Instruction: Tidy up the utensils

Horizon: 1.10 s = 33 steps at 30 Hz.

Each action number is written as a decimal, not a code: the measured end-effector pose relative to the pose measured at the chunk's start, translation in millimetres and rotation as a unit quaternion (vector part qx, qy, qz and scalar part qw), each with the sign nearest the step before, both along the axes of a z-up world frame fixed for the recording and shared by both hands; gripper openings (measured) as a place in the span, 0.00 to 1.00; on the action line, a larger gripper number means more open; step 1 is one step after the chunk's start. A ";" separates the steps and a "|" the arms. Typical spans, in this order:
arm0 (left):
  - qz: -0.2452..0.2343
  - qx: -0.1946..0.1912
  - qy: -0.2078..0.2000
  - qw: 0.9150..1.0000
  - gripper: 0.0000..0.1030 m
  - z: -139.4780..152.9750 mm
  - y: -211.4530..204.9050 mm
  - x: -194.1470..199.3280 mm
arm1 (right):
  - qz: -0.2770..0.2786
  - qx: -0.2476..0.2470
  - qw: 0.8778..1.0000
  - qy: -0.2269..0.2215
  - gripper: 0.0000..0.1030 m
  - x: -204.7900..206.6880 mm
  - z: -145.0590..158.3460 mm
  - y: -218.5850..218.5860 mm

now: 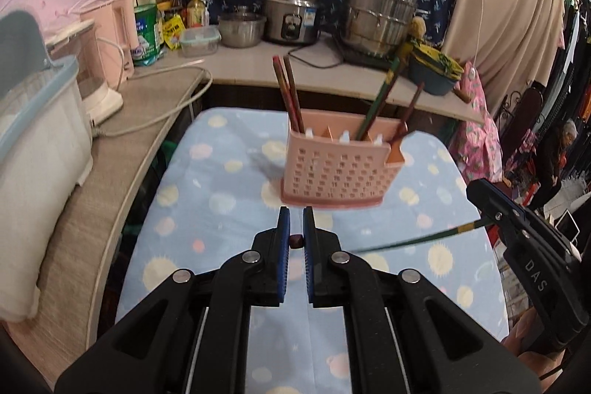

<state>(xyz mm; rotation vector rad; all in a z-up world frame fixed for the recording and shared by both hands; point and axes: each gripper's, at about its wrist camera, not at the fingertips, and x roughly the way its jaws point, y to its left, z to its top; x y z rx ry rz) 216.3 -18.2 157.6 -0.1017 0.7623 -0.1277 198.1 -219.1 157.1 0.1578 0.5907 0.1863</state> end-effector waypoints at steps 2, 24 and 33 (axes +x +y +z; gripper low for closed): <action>0.006 -0.002 -0.009 1.000 0.07 9.2 1.0 12.9 | -0.002 0.004 1.000 -0.008 0.06 10.5 7.4 -0.9; 0.028 -0.006 -0.054 0.998 0.07 49.7 29.9 29.8 | 0.013 0.002 1.000 0.007 0.16 44.2 6.6 -6.0; 0.081 0.011 -0.009 0.997 0.07 9.9 80.1 2.0 | 0.060 -0.011 0.993 0.096 0.25 41.4 -73.7 24.2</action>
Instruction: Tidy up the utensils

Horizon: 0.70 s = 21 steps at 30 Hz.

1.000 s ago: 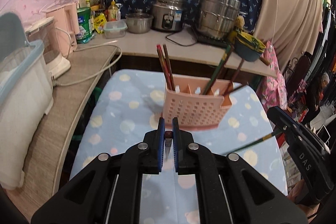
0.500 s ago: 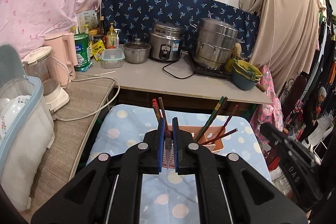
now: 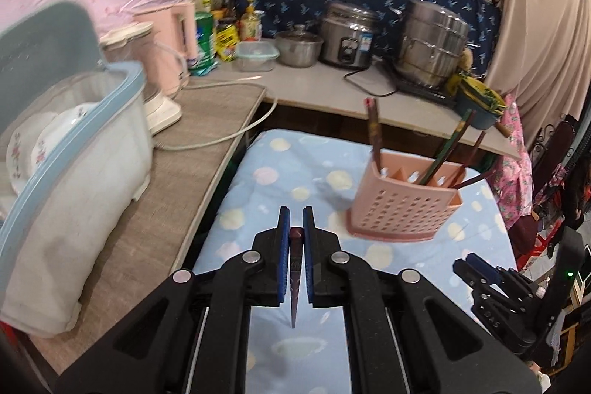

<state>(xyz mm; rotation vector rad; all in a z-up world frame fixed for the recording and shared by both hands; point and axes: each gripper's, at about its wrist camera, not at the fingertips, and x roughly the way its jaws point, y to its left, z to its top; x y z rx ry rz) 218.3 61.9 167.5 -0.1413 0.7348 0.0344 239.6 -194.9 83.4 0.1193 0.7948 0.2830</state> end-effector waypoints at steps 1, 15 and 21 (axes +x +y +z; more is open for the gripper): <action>0.005 -0.002 0.006 1.000 0.07 -3.6 6.0 -3.7 | 0.008 -0.002 1.000 0.007 0.25 1.3 -6.3 6.1; 0.060 -0.012 0.021 0.998 0.07 0.1 59.8 -43.6 | 0.106 -0.035 0.991 0.069 0.25 63.1 -79.5 99.2; 0.072 -0.020 0.032 0.997 0.07 -4.1 71.9 -45.2 | 0.121 -0.053 0.987 0.089 0.25 84.1 -104.3 116.8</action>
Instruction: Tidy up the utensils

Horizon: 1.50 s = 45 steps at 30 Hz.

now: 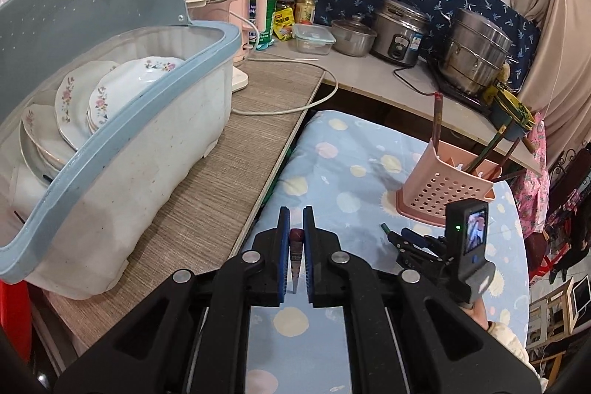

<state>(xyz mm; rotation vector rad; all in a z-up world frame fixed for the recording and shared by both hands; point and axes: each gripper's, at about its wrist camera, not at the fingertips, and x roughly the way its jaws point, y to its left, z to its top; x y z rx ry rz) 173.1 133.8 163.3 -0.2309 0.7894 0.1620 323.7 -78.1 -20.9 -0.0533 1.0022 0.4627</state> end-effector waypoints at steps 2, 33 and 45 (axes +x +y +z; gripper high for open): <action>0.001 -0.001 0.000 1.000 0.07 0.2 1.0 -1.3 | 0.004 -0.007 1.000 0.004 0.25 3.5 -6.3 3.2; -0.068 -0.004 -0.012 0.998 0.08 0.9 -50.1 18.7 | -0.116 0.042 0.978 -0.169 0.07 -132.0 153.7 -107.9; -0.122 -0.019 -0.070 0.990 0.07 57.9 -99.7 63.0 | -0.153 0.077 0.954 -0.245 0.07 -111.1 239.6 -144.7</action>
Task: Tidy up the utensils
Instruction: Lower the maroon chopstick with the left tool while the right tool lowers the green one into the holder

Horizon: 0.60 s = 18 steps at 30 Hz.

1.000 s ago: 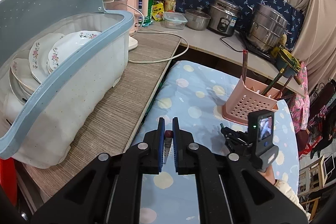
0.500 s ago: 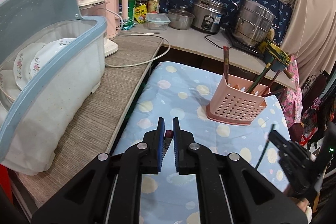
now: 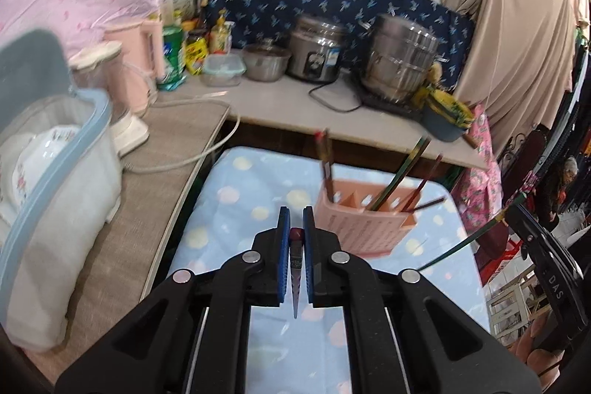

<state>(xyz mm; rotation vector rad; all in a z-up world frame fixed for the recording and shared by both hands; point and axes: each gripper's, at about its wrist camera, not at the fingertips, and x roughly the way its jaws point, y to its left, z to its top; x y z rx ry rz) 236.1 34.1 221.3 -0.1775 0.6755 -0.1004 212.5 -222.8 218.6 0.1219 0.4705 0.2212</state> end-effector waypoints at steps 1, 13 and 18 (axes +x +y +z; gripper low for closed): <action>-0.003 -0.003 -0.008 1.000 0.07 7.9 -3.8 4.6 | 0.000 0.003 1.000 -0.006 0.07 5.0 6.7 -0.9; -0.019 -0.010 -0.089 0.996 0.07 87.1 -45.5 65.7 | -0.005 0.024 0.997 -0.071 0.07 80.1 81.8 -0.8; -0.014 -0.002 -0.089 0.996 0.07 80.6 -56.4 93.9 | -0.006 0.024 0.997 -0.068 0.07 112.1 76.8 4.8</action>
